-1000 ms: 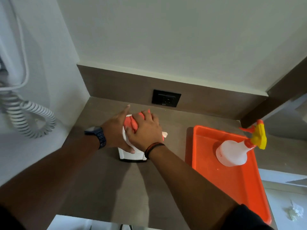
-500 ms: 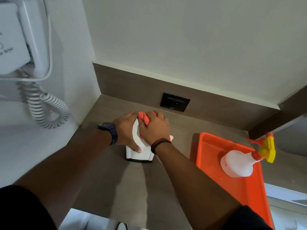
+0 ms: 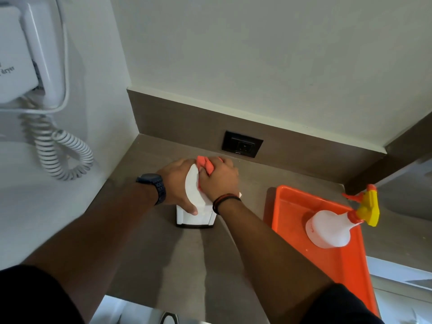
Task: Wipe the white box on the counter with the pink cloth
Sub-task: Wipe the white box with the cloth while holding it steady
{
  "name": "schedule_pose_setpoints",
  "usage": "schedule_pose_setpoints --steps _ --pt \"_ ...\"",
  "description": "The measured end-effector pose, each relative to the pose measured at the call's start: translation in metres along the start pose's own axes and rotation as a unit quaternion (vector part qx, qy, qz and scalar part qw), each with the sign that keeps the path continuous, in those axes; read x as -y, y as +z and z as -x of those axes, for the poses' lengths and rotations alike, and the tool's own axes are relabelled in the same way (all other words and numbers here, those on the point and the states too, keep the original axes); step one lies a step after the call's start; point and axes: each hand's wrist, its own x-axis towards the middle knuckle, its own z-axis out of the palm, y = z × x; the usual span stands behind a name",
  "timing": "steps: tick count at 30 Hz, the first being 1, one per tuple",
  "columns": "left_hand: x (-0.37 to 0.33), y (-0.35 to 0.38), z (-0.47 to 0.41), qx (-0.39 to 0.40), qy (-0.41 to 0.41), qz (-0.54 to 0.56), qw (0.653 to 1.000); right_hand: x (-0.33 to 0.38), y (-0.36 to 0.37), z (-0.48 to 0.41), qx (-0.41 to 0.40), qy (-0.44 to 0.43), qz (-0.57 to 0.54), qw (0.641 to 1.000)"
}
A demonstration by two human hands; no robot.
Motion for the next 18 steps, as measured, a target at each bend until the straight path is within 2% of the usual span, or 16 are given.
schedule_pose_setpoints --steps 7,10,12,14,17,18 --pt "0.004 0.004 0.003 -0.019 -0.018 0.005 1.0 -0.005 -0.002 0.013 0.011 -0.081 0.01 0.997" --pt "0.001 0.007 0.004 -0.026 -0.016 -0.002 1.0 -0.02 -0.009 0.018 0.037 -0.072 -0.014 0.997" --pt "-0.004 0.01 0.005 -0.026 -0.05 -0.017 0.998 -0.027 -0.013 0.018 0.016 -0.035 -0.053 0.998" --pt "-0.016 0.019 0.006 -0.046 -0.108 -0.025 0.993 -0.031 -0.018 0.016 -0.043 0.035 -0.098 0.994" --pt "-0.048 0.037 0.008 -0.105 -0.214 -0.035 0.97 -0.039 -0.027 0.012 -0.127 0.143 -0.15 0.97" --pt "-0.056 0.037 0.007 -0.095 -0.22 -0.056 0.969 -0.042 -0.031 0.011 -0.144 0.165 -0.177 0.959"
